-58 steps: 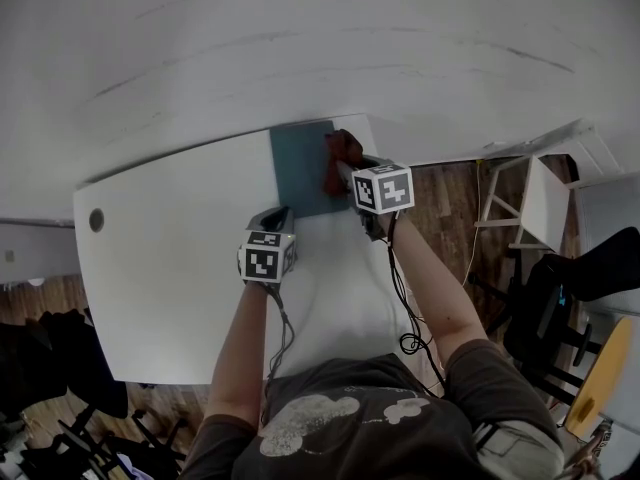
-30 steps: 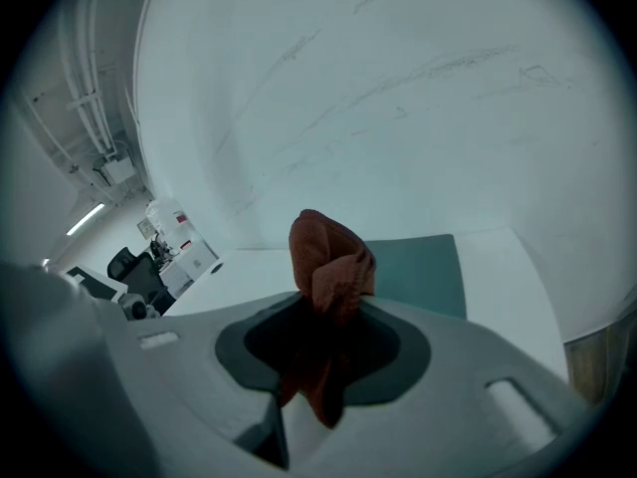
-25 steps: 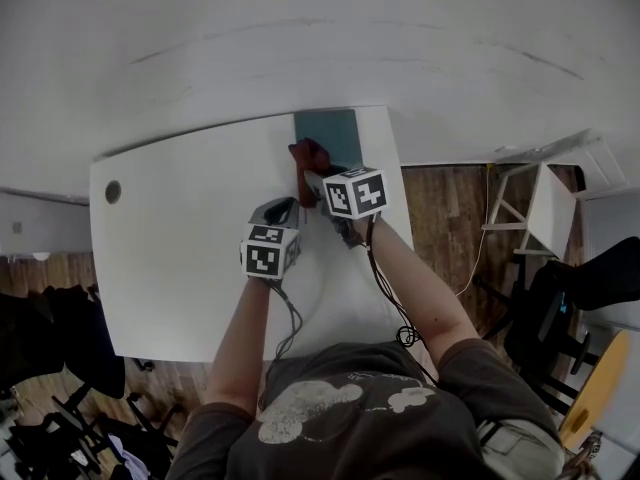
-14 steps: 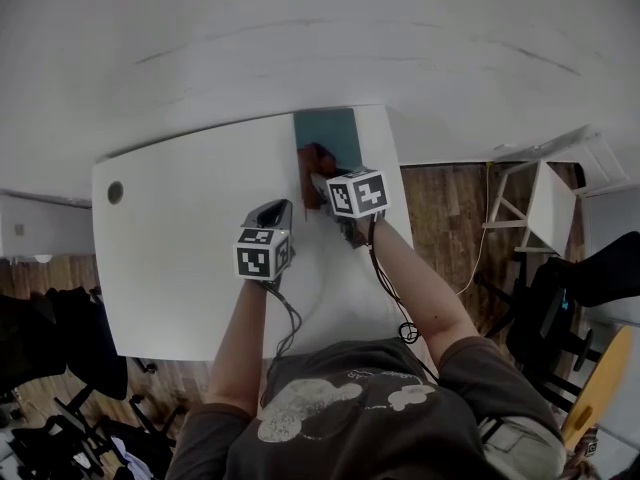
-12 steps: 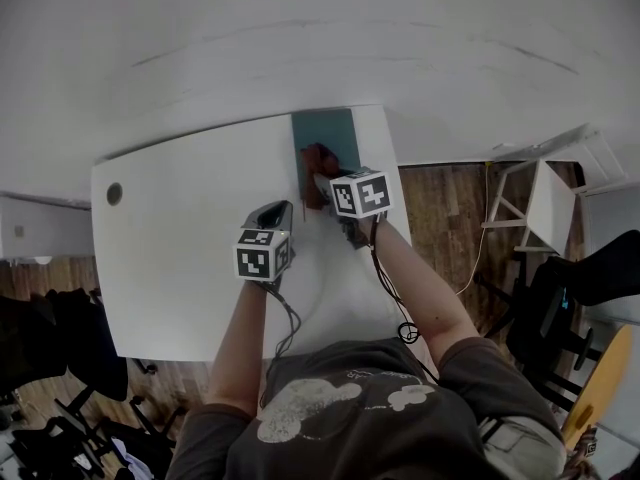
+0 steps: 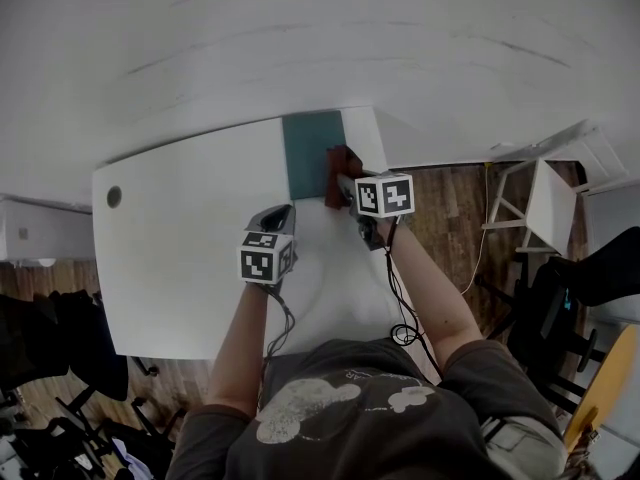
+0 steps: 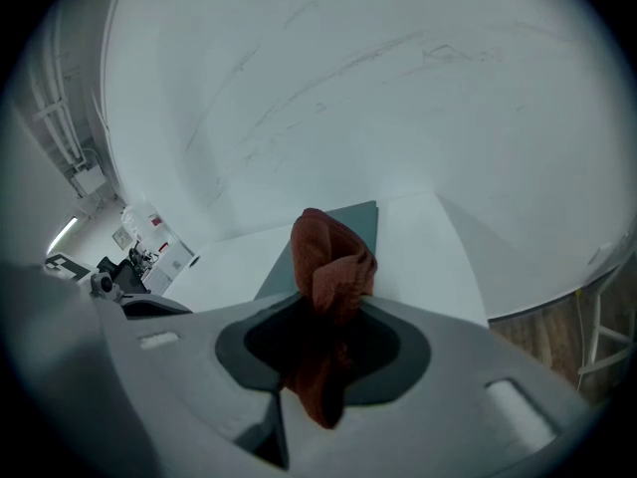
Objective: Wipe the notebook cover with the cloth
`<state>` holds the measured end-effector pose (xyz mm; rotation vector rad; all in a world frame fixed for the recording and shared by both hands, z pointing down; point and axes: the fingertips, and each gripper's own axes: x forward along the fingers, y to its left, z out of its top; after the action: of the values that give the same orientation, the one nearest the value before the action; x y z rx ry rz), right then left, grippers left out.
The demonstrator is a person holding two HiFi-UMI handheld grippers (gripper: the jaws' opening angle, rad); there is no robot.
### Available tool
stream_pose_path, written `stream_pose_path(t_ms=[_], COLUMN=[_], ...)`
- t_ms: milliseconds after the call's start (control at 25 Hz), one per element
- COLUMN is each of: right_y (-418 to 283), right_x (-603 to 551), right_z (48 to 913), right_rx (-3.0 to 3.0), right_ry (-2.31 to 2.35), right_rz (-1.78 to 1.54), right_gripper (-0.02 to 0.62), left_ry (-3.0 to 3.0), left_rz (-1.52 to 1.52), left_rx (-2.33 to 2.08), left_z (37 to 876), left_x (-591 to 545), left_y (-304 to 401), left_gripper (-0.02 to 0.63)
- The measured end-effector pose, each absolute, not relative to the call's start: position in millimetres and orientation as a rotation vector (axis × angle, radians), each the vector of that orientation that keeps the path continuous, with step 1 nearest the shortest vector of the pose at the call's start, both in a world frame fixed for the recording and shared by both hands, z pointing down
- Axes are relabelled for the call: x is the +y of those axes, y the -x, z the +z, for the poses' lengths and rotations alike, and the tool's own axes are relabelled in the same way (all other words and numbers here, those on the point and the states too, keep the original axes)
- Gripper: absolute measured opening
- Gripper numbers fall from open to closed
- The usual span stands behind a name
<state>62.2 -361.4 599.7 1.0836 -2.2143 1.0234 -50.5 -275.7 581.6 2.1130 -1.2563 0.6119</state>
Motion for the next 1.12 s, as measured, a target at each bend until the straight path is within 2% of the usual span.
stream_pose_path(t_ms=[560, 1120], right_y=[-110, -107], right_x=[-347, -303], right_z=[603, 558], right_rx=[-2.216, -2.313], right_ry=[-1.07, -1.085], right_rz=[0.999, 0.973], right_gripper=[0.109, 0.107], left_ry=[-2.074, -2.156], left_rz=[0.607, 0.526], left_rx=[-1.327, -1.314], left_z=[574, 542], left_x=[-258, -234], left_y=[29, 34], left_gripper=[0.006, 0.006])
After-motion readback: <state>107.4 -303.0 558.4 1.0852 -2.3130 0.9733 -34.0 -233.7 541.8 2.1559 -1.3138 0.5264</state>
